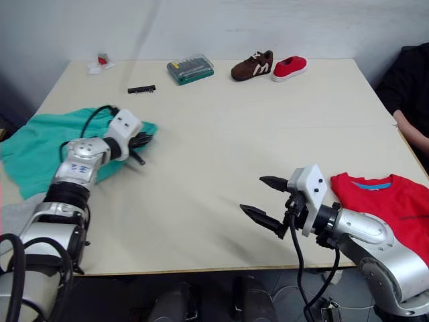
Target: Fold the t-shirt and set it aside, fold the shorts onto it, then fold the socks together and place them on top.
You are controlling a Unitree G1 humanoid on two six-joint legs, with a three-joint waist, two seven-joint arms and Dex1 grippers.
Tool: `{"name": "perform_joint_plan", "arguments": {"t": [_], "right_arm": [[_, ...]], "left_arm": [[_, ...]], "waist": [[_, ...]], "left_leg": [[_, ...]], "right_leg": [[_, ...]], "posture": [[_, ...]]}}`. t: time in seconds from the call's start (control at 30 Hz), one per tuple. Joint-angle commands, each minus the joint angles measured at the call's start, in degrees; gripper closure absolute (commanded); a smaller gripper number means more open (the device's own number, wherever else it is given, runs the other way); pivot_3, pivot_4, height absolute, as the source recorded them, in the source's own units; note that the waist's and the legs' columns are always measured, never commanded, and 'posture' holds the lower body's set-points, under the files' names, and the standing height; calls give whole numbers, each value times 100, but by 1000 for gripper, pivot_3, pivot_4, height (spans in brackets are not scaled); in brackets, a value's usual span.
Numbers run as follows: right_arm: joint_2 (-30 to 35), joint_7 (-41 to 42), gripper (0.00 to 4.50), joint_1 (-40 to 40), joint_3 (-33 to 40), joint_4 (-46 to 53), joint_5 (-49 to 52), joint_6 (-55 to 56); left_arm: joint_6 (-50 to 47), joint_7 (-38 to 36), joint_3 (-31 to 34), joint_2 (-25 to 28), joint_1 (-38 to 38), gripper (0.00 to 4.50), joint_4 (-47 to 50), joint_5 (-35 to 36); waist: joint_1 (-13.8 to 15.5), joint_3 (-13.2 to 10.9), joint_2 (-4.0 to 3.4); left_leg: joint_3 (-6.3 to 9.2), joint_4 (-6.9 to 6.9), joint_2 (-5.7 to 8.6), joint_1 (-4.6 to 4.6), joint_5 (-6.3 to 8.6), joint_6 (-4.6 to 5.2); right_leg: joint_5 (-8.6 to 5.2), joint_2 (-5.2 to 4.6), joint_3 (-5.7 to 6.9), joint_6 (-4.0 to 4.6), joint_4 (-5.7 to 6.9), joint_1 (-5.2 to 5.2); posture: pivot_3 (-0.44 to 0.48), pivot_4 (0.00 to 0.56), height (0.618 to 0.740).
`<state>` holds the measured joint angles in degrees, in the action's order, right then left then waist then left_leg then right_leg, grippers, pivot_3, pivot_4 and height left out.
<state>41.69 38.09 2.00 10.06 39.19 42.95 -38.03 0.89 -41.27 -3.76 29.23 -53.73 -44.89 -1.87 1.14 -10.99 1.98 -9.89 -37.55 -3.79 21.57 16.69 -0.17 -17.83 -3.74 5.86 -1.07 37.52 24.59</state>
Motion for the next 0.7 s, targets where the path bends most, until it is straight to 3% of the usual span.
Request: {"name": "perform_joint_plan", "arguments": {"t": [0.03,0.27,0.37,0.6,0.7], "right_arm": [[266,63,0,-40,177,299,50,-72],[694,102,0,-677,765,602,-6,-106],[811,105,0,-1047,1145,778,12,-131],[923,103,0,-1428,1223,1044,-190,-62],[973,125,0,-1263,984,960,-398,41]], "left_arm": [[284,-1095,-515,-475,29,4460,950,279],[-244,-2762,-1710,-1288,462,4460,2397,554],[-458,-2877,-2098,-1348,708,4460,2881,362],[-1320,-3114,-1888,-822,1155,4460,3869,735],[-1870,-3271,-1614,-605,1239,3875,4325,1176]], "waist": [[21,0,1],[-52,1,-1],[-132,1,-1],[-160,1,-1],[-161,1,-1]], "left_leg": [[-1,-5,0,1,2,3],[-1,-12,-3,2,7,5],[3,-10,-7,-3,-1,-8],[20,9,-6,-18,-18,-17],[22,14,-4,-16,-19,-16]], "right_leg": [[0,0,-1,-1,0,-1],[-2,13,-8,-6,0,-2],[-3,21,-10,-5,7,-3],[-4,25,-19,-3,18,-9],[-4,23,-19,-3,17,-7]], "posture": [[0,150,740],[0,150,740],[0,150,740],[0,150,740],[0,150,740]]}}
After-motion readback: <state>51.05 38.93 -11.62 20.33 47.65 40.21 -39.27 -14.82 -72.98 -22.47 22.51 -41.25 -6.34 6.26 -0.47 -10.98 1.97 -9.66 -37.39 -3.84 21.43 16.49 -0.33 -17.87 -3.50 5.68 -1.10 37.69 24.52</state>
